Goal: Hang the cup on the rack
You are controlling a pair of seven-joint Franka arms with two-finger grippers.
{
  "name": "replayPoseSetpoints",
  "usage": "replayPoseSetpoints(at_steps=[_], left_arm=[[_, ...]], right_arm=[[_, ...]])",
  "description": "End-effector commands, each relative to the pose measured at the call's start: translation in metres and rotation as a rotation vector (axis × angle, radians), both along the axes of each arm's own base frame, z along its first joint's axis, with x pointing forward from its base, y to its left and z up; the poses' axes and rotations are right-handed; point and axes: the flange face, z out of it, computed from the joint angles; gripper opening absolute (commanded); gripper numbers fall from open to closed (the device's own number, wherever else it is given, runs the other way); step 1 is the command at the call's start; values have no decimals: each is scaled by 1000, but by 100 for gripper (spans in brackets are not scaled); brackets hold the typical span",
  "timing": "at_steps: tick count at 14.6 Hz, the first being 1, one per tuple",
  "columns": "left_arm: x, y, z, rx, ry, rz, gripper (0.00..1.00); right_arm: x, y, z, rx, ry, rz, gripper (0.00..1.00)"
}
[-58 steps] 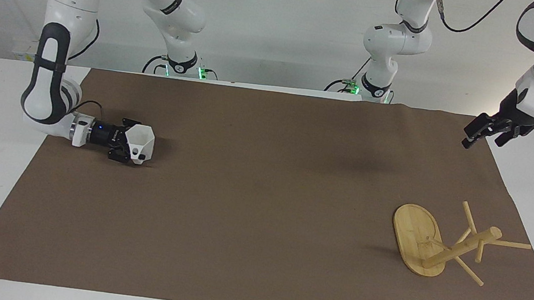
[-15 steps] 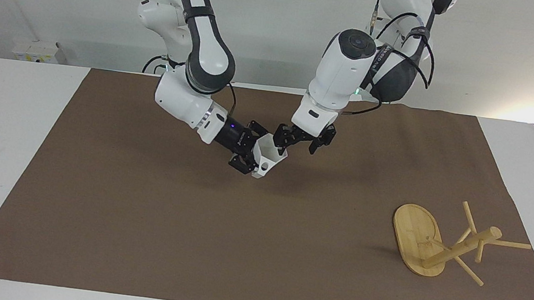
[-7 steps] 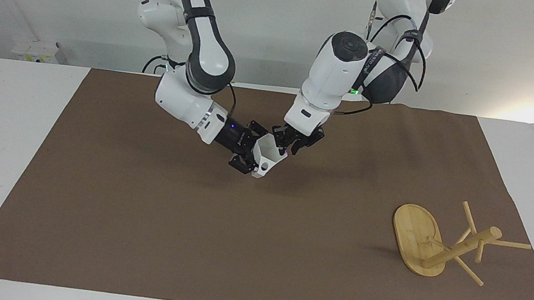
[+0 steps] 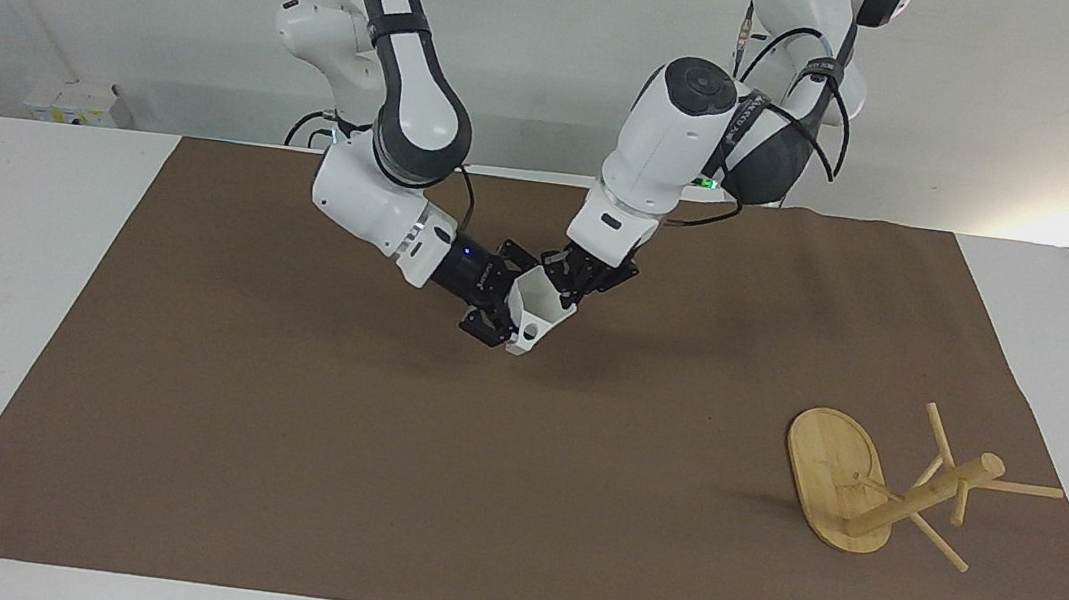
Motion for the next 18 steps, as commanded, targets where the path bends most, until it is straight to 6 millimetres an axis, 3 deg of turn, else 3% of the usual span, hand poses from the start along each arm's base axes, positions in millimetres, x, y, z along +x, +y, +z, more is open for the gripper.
replayPoseSetpoints(at_steps=[1,2,3,8,10,13,15,18], left_arm=[[-6,6,-1,4,-8,-21,0],[-5,7,-1,6,-10,-21,0],[-4,7,0,3,-16,-21,0],[4,8,9,-17,-56,-3,0],[12,24,15,-16,-56,37,0],[33,79,28,-41,-82,138,0],[47,133,30,-77,-153,246,0],[42,184,9,-151,-328,357,0]], right_arm=[[-2,-7,14,18,-11,-15,47],[-2,-9,18,20,-23,-13,92],[-2,-12,17,21,-23,-8,99],[3,-51,26,33,-24,7,99],[10,-91,26,-24,-33,89,99],[18,-168,30,-107,-7,191,99],[19,-220,38,-174,15,226,99],[18,-276,55,-346,28,276,99]])
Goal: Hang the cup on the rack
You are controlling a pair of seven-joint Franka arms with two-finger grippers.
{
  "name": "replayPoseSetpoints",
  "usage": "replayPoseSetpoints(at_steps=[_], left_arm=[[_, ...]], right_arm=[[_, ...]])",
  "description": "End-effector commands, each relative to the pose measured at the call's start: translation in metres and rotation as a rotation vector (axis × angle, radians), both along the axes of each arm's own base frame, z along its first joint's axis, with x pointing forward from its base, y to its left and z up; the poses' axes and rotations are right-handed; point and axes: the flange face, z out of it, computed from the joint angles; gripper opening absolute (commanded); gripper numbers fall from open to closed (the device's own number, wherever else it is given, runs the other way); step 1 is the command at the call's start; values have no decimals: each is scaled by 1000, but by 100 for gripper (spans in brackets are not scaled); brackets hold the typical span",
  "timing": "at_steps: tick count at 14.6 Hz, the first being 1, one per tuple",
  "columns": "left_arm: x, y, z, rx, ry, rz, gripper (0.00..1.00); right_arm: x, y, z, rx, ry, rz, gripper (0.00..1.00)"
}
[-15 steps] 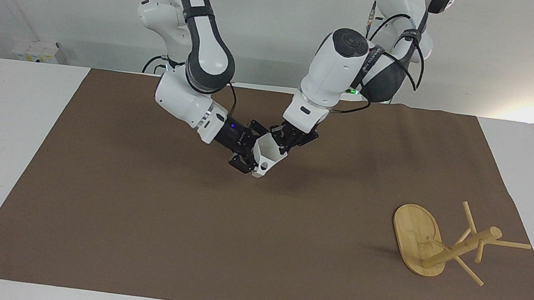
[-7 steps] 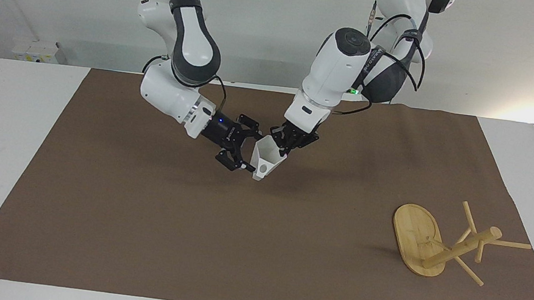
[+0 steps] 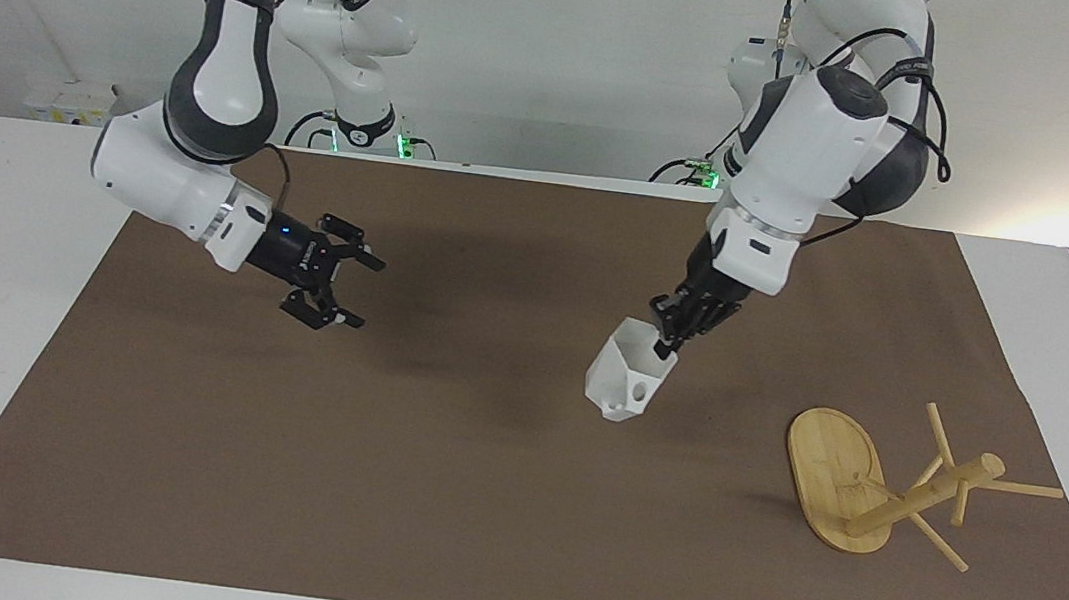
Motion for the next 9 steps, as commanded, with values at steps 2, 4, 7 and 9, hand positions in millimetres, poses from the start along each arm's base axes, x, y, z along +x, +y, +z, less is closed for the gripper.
replayPoseSetpoints(at_steps=[2,4,7,9], left_arm=[[-33,59,-37,-83,-202,143,0],[-41,80,-52,-110,-230,200,0],[-23,126,-64,-106,-218,295,0],[-16,148,-68,-106,-214,337,0]], right_arm=[[-3,-50,24,-197,-7,63,99],[-2,-76,34,-308,-5,69,99],[4,-103,73,-506,92,-61,99],[-2,-109,111,-575,149,-162,99]])
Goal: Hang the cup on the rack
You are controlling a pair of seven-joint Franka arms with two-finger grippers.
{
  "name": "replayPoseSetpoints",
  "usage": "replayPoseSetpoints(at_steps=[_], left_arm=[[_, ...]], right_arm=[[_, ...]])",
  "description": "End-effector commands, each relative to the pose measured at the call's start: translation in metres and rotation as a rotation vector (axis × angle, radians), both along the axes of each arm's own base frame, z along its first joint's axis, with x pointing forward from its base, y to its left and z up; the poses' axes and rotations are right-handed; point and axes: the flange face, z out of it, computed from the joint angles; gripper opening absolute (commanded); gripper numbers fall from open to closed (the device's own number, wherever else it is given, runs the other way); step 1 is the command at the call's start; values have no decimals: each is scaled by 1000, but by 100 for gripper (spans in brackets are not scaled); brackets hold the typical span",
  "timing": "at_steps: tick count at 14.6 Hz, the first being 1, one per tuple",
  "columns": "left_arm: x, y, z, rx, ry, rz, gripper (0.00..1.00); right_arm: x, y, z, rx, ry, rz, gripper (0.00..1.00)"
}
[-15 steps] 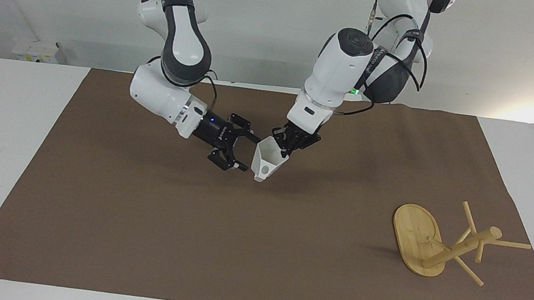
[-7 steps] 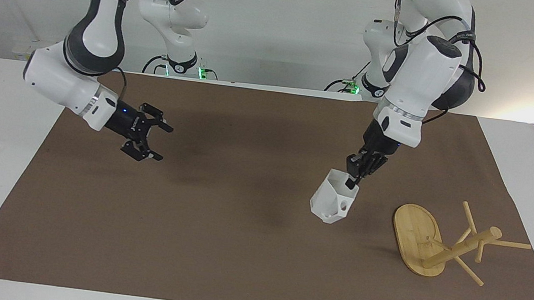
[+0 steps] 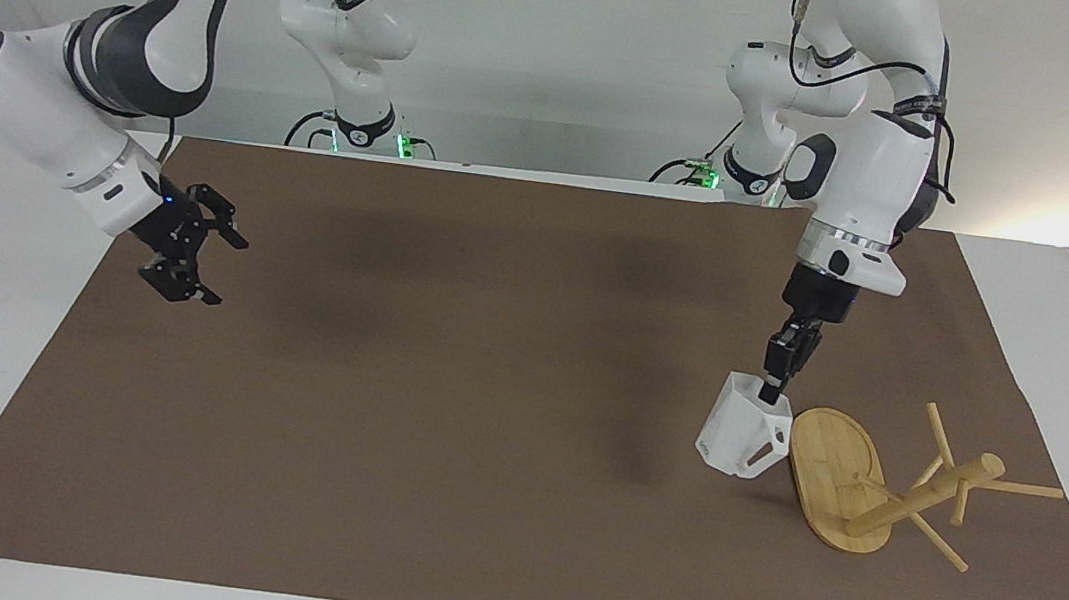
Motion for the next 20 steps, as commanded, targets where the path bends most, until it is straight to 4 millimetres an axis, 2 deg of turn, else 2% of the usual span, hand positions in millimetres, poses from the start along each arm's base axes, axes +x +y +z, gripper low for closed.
replayPoseSetpoints(at_steps=[1,3,6,7,10,13,14,16,17,18,20], left_arm=[[1,23,-2,-8,-13,41,0],[7,40,-10,0,-1,64,0],[10,58,-15,2,11,94,0],[12,63,-20,5,18,100,0],[12,79,-26,22,30,104,0],[13,89,-29,23,39,120,0],[13,89,-30,23,53,118,14],[14,102,-30,24,78,131,48],[14,104,-30,25,80,133,82],[14,106,-29,26,82,135,100],[12,116,-28,24,107,147,100]], right_arm=[[-10,-8,54,-122,46,-166,99],[-27,-7,80,-173,102,-326,99],[-39,1,131,-192,189,-563,99],[-45,3,143,-214,232,-654,99],[-48,6,162,-239,266,-861,99],[-47,9,165,-268,279,-1037,99],[-46,18,166,-287,295,-1121,99],[-43,24,170,-305,301,-1211,99],[-43,28,169,-316,300,-1219,99],[-43,29,166,-319,311,-1238,99],[-44,31,167,-327,318,-1283,99]])
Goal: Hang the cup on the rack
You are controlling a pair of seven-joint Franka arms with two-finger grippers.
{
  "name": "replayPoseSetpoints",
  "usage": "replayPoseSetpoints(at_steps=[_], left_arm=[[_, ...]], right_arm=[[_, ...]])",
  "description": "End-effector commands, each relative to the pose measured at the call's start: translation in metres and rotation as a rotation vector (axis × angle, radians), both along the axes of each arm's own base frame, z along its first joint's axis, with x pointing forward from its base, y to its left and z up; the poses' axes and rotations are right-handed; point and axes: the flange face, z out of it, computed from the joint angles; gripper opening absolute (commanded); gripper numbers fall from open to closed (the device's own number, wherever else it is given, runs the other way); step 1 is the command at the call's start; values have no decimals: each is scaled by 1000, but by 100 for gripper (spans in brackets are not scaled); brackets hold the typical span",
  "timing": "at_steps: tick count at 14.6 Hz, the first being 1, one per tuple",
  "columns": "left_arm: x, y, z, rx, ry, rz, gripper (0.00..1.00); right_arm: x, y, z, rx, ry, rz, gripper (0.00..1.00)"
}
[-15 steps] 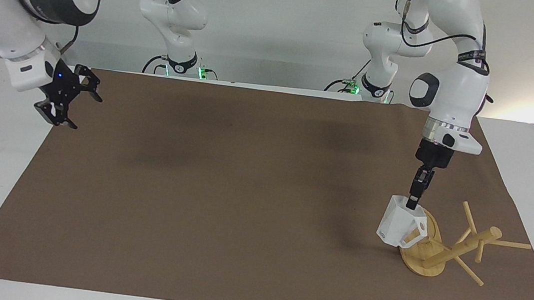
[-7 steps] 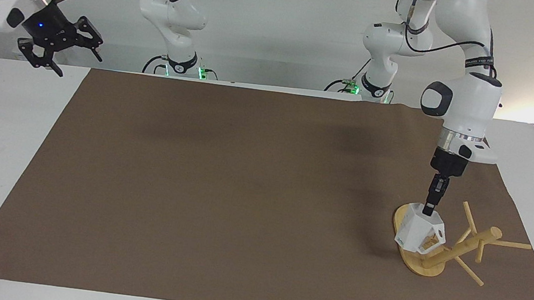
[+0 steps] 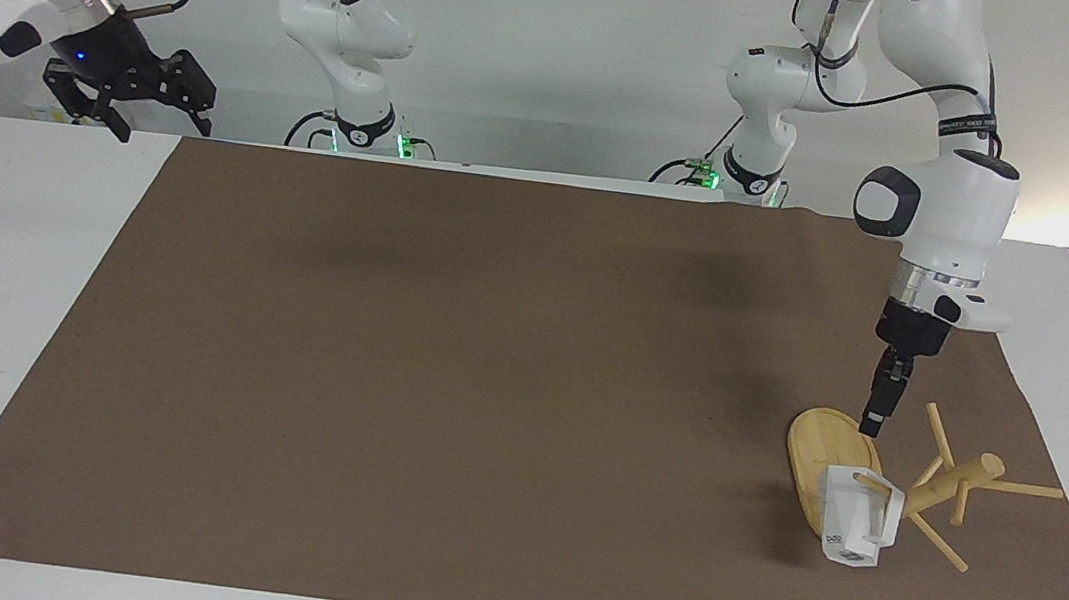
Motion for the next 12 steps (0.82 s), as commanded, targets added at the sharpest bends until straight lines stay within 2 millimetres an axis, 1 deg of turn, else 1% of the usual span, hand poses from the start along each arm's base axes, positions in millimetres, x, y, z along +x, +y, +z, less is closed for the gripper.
replayPoseSetpoints(at_steps=[1,2,3,4,5,7,8,9,12], left_arm=[[-10,12,12,-4,64,-18,100],[-20,9,22,1,112,-49,100],[-30,7,33,53,161,-129,100],[-39,6,42,110,203,-199,100],[-45,6,52,160,248,-249,100],[-48,12,69,285,343,-364,100],[-49,13,74,334,383,-442,100],[-50,13,82,362,409,-525,100],[-53,19,98,427,484,-866,100]], right_arm=[[2,1,0,-30,33,-47,99],[0,9,1,-32,36,-38,99],[-5,12,3,-38,36,-49,99],[-10,10,7,-41,31,-70,99],[-11,4,6,-41,34,-90,99],[-11,-1,1,-37,45,-96,99],[-9,0,-5,-34,57,-89,99],[-10,0,-6,-35,60,-91,99],[-11,-2,-8,-33,66,-95,99]])
